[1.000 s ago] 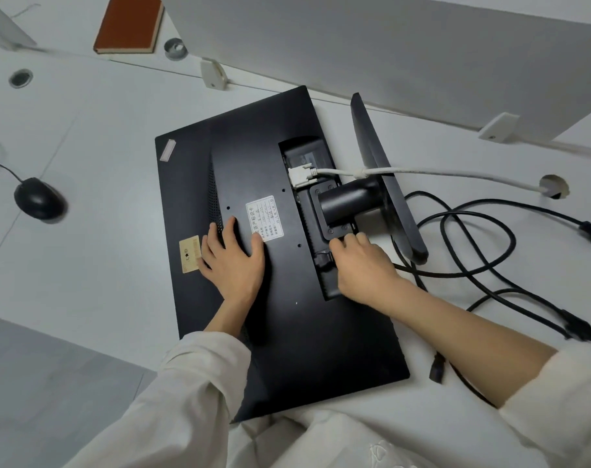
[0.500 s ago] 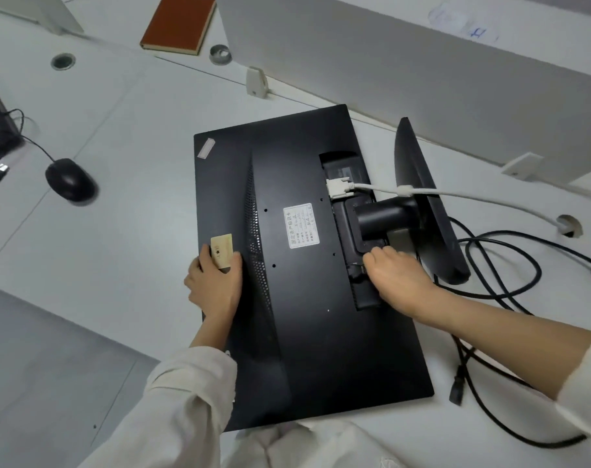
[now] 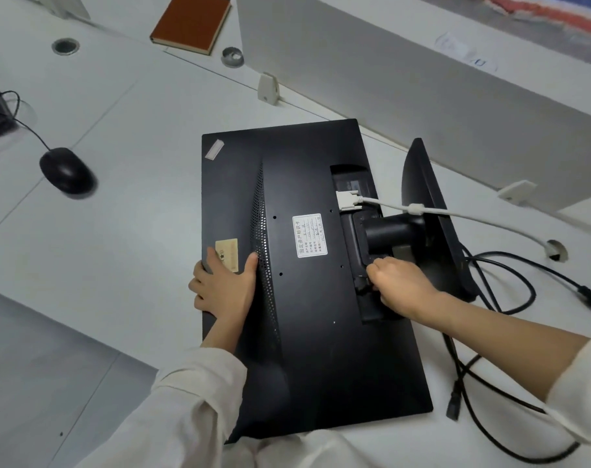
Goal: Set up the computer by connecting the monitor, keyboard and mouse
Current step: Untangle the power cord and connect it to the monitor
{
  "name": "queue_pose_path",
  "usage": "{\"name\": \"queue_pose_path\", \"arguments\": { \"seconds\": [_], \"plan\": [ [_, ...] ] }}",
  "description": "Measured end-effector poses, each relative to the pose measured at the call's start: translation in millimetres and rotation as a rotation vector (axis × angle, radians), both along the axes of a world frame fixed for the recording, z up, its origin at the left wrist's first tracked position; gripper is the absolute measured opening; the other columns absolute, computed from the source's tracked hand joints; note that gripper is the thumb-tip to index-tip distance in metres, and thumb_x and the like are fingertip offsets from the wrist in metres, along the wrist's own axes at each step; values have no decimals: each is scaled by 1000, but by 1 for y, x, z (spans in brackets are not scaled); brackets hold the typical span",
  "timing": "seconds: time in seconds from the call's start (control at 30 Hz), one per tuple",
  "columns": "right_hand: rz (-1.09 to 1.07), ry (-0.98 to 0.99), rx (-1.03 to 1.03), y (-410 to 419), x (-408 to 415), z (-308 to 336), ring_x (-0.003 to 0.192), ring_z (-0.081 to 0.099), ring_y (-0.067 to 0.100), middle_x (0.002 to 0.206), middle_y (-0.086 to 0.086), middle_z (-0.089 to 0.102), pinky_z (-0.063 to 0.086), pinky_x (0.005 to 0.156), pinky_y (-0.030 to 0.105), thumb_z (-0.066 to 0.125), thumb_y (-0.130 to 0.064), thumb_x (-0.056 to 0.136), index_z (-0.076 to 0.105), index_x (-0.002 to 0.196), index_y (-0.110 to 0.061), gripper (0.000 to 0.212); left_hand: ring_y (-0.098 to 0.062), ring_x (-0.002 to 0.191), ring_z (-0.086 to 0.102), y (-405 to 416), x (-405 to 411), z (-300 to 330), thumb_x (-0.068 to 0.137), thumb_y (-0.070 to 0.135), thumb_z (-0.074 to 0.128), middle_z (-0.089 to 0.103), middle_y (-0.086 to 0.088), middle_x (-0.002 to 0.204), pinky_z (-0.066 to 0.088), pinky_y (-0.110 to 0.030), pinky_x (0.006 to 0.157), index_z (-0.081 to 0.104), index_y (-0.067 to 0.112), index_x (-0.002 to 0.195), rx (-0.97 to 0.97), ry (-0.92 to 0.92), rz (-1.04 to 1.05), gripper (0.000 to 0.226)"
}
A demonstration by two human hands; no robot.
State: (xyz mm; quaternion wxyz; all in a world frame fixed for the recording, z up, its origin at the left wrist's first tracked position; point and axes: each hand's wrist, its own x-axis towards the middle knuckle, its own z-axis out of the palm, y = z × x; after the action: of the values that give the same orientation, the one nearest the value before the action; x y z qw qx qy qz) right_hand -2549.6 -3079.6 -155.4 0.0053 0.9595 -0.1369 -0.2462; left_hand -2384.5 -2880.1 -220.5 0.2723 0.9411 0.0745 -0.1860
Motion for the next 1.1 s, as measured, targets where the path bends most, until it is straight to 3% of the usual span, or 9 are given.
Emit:
{"name": "queue_pose_path", "arguments": {
  "seconds": [0.17, 0.23, 0.33, 0.43, 0.67, 0.77, 0.9, 1.0, 1.1],
  "plan": [
    [-28, -348, -22, 1, -17, -13, 53, 58, 23, 61, 4, 55, 36, 38, 23, 88, 0, 45, 60, 61, -8, 32, -36, 135, 20, 0, 2, 5, 78, 62, 57, 22, -12, 150, 19, -54, 108, 22, 22, 146, -36, 47, -18, 86],
    [-112, -429, -36, 12, -24, -18, 60, 62, 25, 68, 4, 61, 46, 45, 27, 87, -1, 50, 69, 73, -7, 29, -34, 138, 16, -2, 2, 9, 80, 57, 58, 18, -12, 153, 15, -53, 110, 20, 23, 146, -65, 65, -1, 84],
    [-149, -535, 61, 32, -35, -18, 87, 67, 28, 97, 8, 69, 54, 76, 39, 78, -1, 64, 69, 104, -6, 41, -31, 142, 12, -13, -7, 19, 83, 37, 59, 14, -11, 155, 9, -53, 112, 19, 22, 147, -118, -14, 13, 77],
    [-94, -624, 162, 40, -62, -6, 103, 61, 21, 110, 4, 65, 48, 93, 31, 58, -5, 80, 65, 113, -9, 34, -27, 143, 15, -33, -29, 38, 84, 27, 58, 21, -10, 153, 11, -52, 113, 26, 19, 145, -214, -132, -117, 70],
    [-296, -1002, 246, 10, -132, 39, 85, 56, 9, 88, 4, 65, 41, 77, 9, 41, -6, 80, 59, 100, -11, 27, -22, 125, 40, -91, -93, 83, 83, 30, 50, 49, -5, 131, 32, -43, 106, 52, 13, 125, -533, -393, -568, 45],
    [-586, -857, 132, -32, -166, 29, 103, 56, 20, 109, 8, 63, 38, 90, 23, 41, -8, 73, 59, 113, -8, 43, -20, 117, 44, -122, -128, 103, 83, 31, 48, 55, -2, 121, 36, -37, 99, 59, 14, 115, -630, -491, -712, 38],
    [-651, -290, 190, -78, -199, 17, 128, 40, 15, 125, -1, 54, 13, 115, 41, 44, -17, 86, 56, 122, -21, 38, -17, 110, 50, -145, -172, 113, 82, 30, 46, 63, 4, 107, 35, -34, 92, 65, 18, 102, -543, -628, -1006, 30],
    [-477, -314, 224, -92, -201, 28, 104, 51, 11, 95, -12, 56, 18, 114, 45, 34, -37, 85, 62, 103, -24, 36, -18, 110, 54, -152, -196, 108, 81, 33, 43, 65, 6, 104, 35, -36, 91, 69, 20, 96, -385, -646, -1199, 33],
    [-332, -570, 167, -98, -193, 52, 89, 53, 7, 84, -14, 59, 21, 107, 36, 30, -42, 76, 60, 91, -27, 37, -26, 116, 52, -158, -209, 103, 79, 37, 45, 65, 0, 113, 35, -42, 90, 68, 17, 101, -211, -688, -1329, 37]
  ]
}}
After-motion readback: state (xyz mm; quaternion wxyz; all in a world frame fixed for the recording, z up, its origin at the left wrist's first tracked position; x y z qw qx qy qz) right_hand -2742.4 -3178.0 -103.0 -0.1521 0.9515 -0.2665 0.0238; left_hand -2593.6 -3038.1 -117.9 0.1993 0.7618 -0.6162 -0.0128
